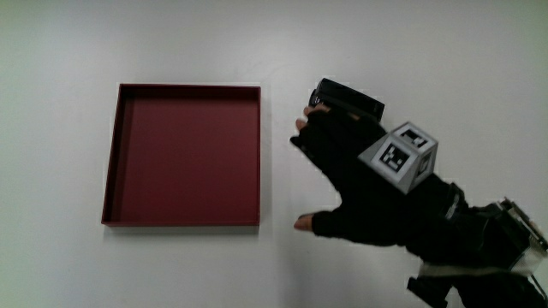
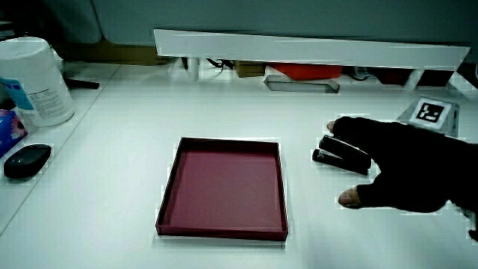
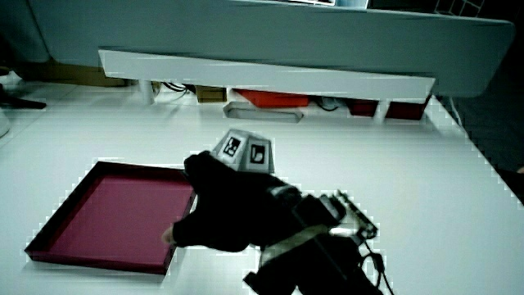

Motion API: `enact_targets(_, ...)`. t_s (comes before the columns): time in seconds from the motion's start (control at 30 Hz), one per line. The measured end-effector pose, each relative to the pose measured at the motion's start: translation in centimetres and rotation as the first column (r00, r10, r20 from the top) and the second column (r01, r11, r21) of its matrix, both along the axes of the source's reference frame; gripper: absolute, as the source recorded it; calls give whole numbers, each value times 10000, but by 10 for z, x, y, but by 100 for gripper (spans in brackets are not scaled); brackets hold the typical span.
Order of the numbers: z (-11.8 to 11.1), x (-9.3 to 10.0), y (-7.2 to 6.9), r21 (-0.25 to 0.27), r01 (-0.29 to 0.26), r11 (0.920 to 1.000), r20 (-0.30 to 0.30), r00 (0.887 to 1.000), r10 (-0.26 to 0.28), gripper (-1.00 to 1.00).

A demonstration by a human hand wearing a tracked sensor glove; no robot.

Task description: Pick stapper from desk

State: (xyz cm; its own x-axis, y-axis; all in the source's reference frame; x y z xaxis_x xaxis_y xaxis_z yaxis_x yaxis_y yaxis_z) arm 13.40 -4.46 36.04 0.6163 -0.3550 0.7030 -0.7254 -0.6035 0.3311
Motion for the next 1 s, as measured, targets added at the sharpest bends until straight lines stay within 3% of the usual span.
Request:
enact_targets(0.03, 2, 2, -4, -543, -337, 9980, 16, 9994, 339, 0)
enact_targets(0.07, 1, 4, -7, -693, -634, 9956, -345, 9975, 611, 0)
enact_targets(0.1, 4, 6, -11, -862, -832, 9928, -313, 9962, 807, 0)
enact_targets(0.17, 9, 13, -19, -341, -1589, 9867, -1140, 9815, 1541, 0)
enact_targets(0.23, 17, 18, -27, -226, -1969, 9802, -1281, 9729, 1924, 0)
enact_targets(0.27, 12, 17, -30, -525, -2006, 9783, -944, 9762, 1951, 0)
enact_targets(0.3, 11, 17, -33, -604, -2054, 9768, -976, 9751, 1990, 0)
enact_targets(0.37, 30, 27, -43, -432, -2316, 9719, -1517, 9630, 2228, 0)
enact_targets(0.4, 21, 24, -44, -523, -2461, 9678, -1346, 9620, 2374, 0)
enact_targets(0.43, 32, 29, -49, -662, -2532, 9651, -1507, 9587, 2412, 0)
enact_targets(0.57, 43, 35, -58, -1043, -2979, 9489, -1622, 9464, 2793, 0)
enact_targets(0.63, 50, 38, -62, -1216, -3054, 9444, -1636, 9446, 2844, 0)
enact_targets(0.8, 73, 49, -72, -1551, -3567, 9213, -1928, 9256, 3259, 0)
enact_targets(0.83, 79, 53, -74, -1613, -3769, 9121, -2040, 9170, 3428, 0)
enact_targets(0.97, 96, 59, -78, -1866, -3972, 8986, -2356, 9060, 3516, 0)
enact_targets(1.0, 99, 61, -79, -1908, -4111, 8914, -2366, 9006, 3647, 0)
